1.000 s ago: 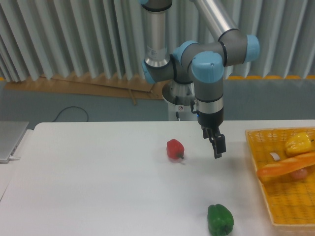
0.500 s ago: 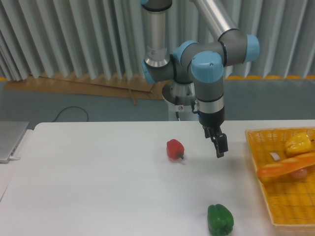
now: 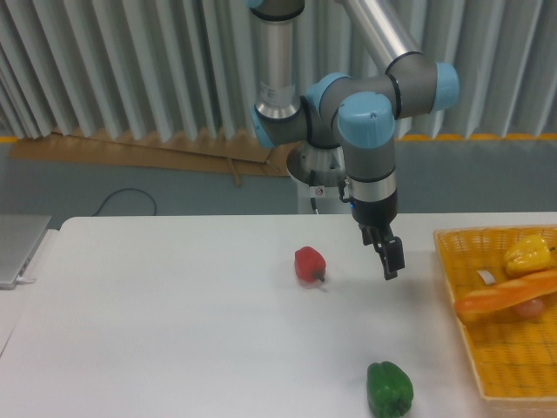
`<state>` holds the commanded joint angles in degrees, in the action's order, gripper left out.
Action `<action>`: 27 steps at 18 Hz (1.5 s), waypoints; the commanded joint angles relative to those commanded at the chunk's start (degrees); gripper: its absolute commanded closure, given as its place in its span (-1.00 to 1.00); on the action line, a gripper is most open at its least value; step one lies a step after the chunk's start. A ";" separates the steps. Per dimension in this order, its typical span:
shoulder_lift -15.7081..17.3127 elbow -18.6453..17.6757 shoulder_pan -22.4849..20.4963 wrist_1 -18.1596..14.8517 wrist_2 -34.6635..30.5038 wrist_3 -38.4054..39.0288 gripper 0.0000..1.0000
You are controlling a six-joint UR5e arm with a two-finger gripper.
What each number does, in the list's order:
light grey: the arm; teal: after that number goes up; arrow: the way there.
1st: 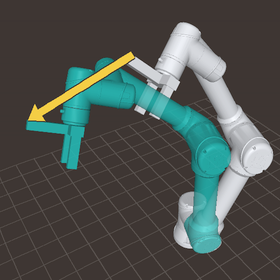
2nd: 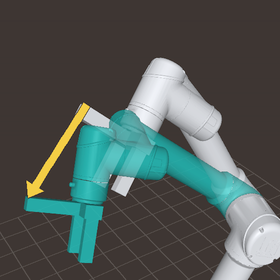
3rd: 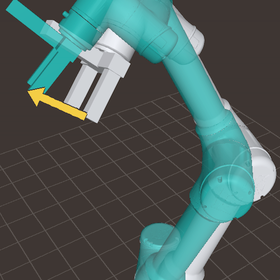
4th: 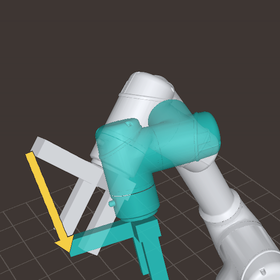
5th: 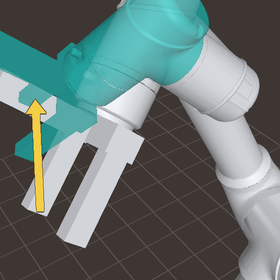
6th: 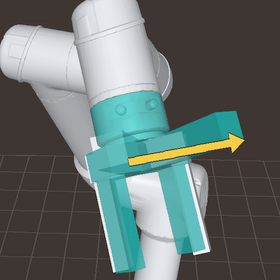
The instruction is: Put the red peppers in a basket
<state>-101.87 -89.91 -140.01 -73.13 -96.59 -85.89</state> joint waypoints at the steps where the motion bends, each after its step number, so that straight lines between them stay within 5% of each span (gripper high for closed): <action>1: 0.00 0.00 0.00 0.09 0.00 2.80 -1.00; 11: 2.11 -2.72 0.79 0.26 0.44 34.18 -1.00; 14: 2.81 -4.56 0.79 0.52 0.70 37.36 -1.00; 19: 4.13 -9.93 0.53 6.76 0.62 42.91 -1.00; 27: 7.91 -12.74 1.84 7.38 0.35 48.26 -1.00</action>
<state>-93.96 -102.65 -138.17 -65.74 -96.24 -37.62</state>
